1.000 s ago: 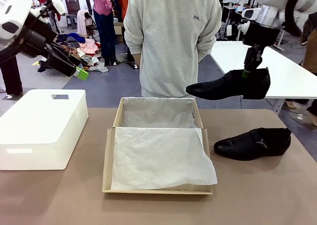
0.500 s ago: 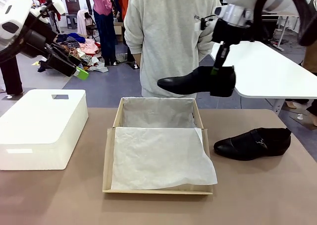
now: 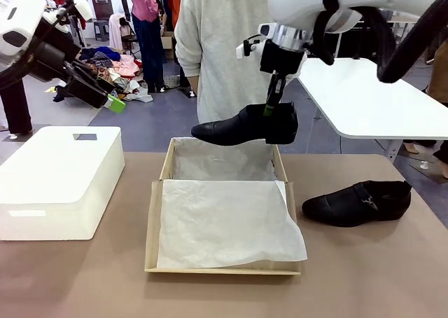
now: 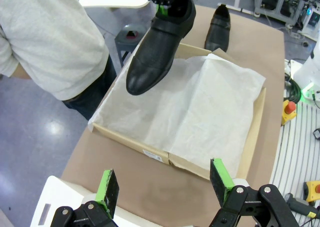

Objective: Pack the shoes into the box.
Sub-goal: Place one shoe of the Shoes into the Shoes Box.

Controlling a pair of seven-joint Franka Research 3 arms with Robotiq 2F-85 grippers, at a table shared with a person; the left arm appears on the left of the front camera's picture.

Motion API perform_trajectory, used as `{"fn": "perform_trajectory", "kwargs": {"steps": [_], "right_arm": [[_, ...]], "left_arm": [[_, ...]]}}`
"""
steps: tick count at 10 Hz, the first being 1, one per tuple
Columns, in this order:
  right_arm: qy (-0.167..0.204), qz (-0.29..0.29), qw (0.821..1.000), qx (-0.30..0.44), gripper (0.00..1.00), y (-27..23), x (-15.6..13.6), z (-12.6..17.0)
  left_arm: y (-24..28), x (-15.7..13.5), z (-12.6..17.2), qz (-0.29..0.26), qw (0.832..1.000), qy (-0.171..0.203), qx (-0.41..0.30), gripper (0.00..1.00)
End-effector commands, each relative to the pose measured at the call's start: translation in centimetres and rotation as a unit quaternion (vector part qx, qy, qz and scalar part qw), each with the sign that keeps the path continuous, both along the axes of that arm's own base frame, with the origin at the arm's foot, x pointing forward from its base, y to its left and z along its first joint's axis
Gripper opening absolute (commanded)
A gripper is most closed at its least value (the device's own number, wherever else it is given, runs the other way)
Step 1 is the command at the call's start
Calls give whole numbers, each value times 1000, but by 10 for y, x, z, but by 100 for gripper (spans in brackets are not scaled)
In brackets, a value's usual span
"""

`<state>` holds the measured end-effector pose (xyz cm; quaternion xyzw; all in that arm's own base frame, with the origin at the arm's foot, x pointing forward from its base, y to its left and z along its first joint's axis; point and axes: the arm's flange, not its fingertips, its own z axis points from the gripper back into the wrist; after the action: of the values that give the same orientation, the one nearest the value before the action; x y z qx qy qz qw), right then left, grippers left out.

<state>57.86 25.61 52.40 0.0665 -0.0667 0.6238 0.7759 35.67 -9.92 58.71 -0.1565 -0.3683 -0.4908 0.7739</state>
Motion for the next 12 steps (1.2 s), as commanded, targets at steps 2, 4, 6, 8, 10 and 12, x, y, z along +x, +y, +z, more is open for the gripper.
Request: {"fn": "perform_trajectory", "kwargs": {"steps": [2,4,6,8,10,12], "right_arm": [[-2,7,1000,-15,0,14,12,-7],[7,11,1000,-9,0,10,4,-16],[7,11,1000,-9,0,10,4,-16],[11,12,1000,-10,0,11,5,-21],[19,19,1000,7,0,29,17,-34],[14,20,1000,9,0,40,24,-53]], "left_arm": [[2,2,0,-10,1000,-4,-6,96],[2,2,0,-10,1000,-4,-6,96],[2,2,0,-10,1000,-4,-6,96],[2,2,0,-10,1000,-4,-6,96],[2,2,0,-10,1000,-4,-6,96],[2,2,0,-10,1000,-4,-6,96]]}}
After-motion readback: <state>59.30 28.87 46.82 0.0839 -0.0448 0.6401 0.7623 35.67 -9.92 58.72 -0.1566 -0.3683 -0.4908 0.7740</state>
